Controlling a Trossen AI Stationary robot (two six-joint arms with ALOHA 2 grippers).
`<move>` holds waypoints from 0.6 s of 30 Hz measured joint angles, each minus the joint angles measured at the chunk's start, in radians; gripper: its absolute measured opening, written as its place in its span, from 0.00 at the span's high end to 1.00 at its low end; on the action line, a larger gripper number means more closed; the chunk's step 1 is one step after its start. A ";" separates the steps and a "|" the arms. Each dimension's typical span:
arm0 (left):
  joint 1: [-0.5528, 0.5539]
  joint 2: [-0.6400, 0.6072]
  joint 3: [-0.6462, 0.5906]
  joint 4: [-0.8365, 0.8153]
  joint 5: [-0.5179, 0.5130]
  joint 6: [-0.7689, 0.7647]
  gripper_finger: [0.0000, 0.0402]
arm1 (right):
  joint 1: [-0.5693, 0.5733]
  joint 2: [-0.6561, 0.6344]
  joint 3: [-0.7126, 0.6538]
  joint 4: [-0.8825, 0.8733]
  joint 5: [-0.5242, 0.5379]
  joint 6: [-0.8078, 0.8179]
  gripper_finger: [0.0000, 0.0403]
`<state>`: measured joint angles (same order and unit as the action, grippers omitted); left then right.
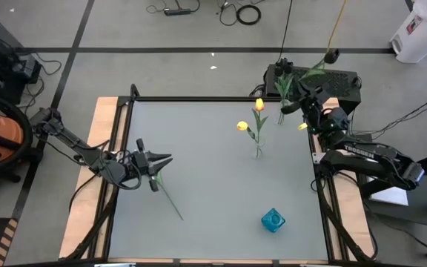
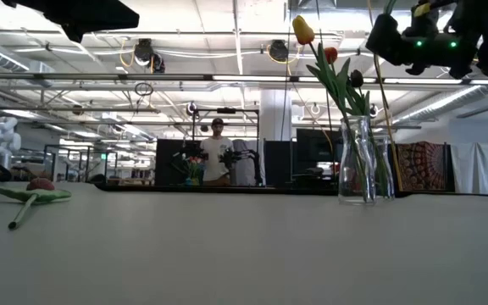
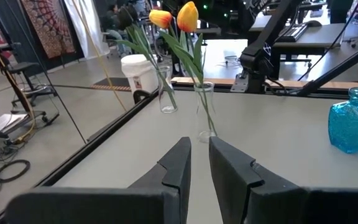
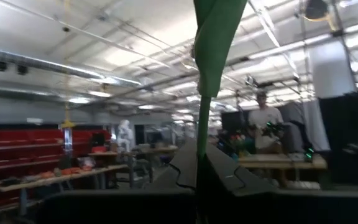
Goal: Sort flowers into vase by color
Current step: Put the black tulip into the top transparent vase
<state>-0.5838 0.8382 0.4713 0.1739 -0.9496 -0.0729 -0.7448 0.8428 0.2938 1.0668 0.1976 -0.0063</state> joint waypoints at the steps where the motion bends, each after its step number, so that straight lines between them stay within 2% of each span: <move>1: 0.000 0.001 0.000 0.000 0.002 0.000 0.84 | 0.000 0.000 -0.011 0.022 -0.018 -0.001 1.00; 12: 0.000 0.031 0.000 -0.003 0.005 -0.026 0.84 | 0.001 -0.046 -0.206 0.327 -0.052 -0.016 1.00; 18: 0.000 0.050 0.000 0.001 0.005 -0.027 0.84 | -0.002 -0.035 -0.224 0.343 -0.039 -0.044 1.00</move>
<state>-0.5838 0.8880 0.4713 0.1744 -0.9451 -0.0996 -0.7473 0.8081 0.0695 1.4099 0.1581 -0.0503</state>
